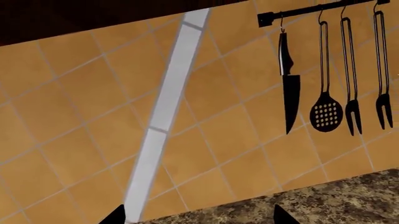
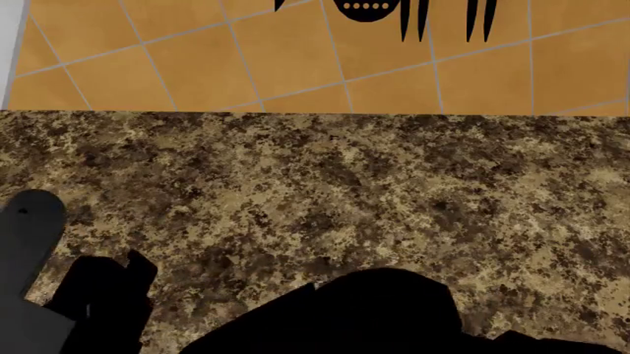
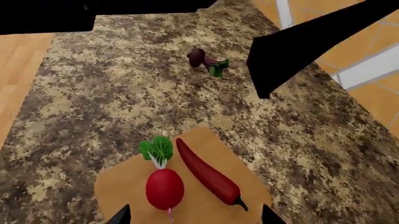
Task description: Clear the non-vegetable object off the cutting board and place the vegetables onto it.
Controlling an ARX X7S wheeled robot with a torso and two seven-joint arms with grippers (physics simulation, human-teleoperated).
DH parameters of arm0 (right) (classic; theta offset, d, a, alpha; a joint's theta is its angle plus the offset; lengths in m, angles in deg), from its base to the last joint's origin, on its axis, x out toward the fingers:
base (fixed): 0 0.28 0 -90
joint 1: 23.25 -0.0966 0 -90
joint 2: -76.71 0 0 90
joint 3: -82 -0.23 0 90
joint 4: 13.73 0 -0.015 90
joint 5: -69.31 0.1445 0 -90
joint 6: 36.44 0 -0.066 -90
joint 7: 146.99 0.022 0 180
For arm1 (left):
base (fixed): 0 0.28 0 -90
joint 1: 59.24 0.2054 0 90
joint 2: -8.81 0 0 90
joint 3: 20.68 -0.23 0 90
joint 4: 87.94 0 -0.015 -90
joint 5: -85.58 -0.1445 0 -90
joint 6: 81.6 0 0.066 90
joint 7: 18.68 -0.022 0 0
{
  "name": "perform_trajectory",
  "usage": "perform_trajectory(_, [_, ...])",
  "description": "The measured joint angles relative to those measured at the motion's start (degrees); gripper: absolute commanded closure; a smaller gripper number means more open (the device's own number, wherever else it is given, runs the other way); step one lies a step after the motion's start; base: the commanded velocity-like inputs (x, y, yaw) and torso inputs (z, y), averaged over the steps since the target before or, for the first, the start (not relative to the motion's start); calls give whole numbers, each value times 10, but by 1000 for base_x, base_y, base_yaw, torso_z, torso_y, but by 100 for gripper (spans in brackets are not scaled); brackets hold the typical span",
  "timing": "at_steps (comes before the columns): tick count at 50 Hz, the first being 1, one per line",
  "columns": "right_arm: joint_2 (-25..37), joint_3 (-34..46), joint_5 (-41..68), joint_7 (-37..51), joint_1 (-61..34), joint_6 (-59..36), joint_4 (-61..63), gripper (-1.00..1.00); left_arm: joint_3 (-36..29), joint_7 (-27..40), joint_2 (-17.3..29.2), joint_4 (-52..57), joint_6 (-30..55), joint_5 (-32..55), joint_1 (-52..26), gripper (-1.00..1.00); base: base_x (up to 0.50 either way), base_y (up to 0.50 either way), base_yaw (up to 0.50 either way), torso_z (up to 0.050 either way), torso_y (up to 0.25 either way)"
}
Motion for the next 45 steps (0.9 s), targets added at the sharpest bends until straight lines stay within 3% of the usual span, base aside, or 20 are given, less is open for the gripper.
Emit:
perform_trajectory(25, [159, -79, 192, 168, -45, 42, 112, -100, 3, -15, 0, 5, -19, -2, 5, -100, 59, 0, -4, 0, 0])
perform_trajectory(45, [329, -154, 280, 216, -37, 79, 178, -100, 20, -11, 0, 13, -4, 12, -6, -100, 59, 0, 0, 0, 0])
